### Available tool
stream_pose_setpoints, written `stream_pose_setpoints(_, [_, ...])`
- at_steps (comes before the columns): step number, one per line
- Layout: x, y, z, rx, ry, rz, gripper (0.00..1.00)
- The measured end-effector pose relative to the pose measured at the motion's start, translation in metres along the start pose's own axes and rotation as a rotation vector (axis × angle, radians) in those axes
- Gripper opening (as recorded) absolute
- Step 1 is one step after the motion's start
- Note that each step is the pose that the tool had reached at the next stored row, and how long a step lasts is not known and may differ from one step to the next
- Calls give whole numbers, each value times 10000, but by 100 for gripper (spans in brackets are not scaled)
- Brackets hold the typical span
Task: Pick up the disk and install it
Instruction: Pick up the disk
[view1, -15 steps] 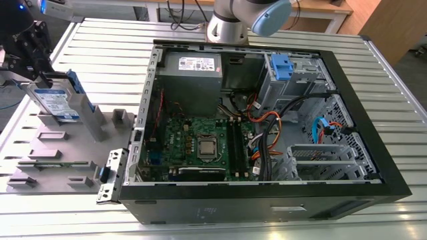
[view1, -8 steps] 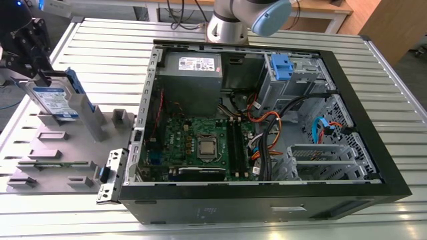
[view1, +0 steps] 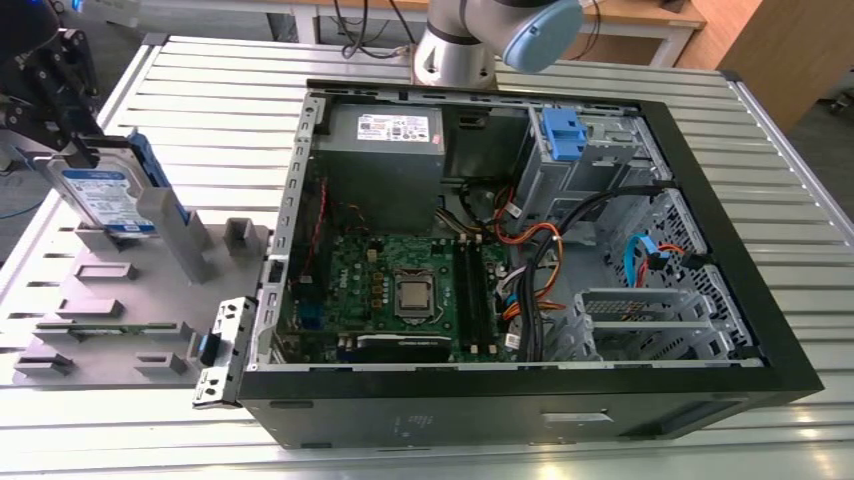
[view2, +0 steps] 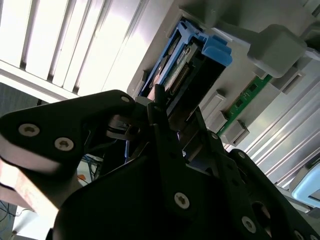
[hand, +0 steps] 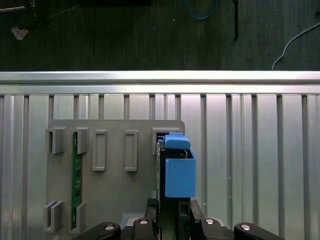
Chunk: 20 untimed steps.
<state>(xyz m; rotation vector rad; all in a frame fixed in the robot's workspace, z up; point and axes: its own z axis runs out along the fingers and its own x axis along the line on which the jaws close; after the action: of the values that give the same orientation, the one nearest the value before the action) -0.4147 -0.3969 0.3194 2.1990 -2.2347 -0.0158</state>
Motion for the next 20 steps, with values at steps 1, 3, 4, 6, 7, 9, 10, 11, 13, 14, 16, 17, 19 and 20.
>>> stream_pose_setpoints(1, [0,0,0,1,0,0,35])
stream_pose_setpoints(3, [0,0,-2,-1,1,-1,35])
stream_pose_setpoints(4, [0,0,-3,-3,2,-1,35])
stream_pose_setpoints(6, [0,0,-3,-2,1,-1,35])
stream_pose_setpoints(7, [0,0,-5,-2,1,0,35])
stream_pose_setpoints(9, [0,0,-18,-5,3,0,35])
stream_pose_setpoints(10, [0,0,-25,-3,2,-1,35])
stream_pose_setpoints(11, [0,0,-36,-2,2,-1,35])
stream_pose_setpoints(13, [0,1,-57,-4,2,-1,35])
stream_pose_setpoints(14, [0,1,-58,-2,1,0,35])
stream_pose_setpoints(16, [0,0,-58,1,0,0,35])
stream_pose_setpoints(17, [0,1,-59,0,0,-1,35])
stream_pose_setpoints(19, [0,1,-61,-2,1,0,35])
stream_pose_setpoints(20, [0,1,-61,-1,1,-1,35])
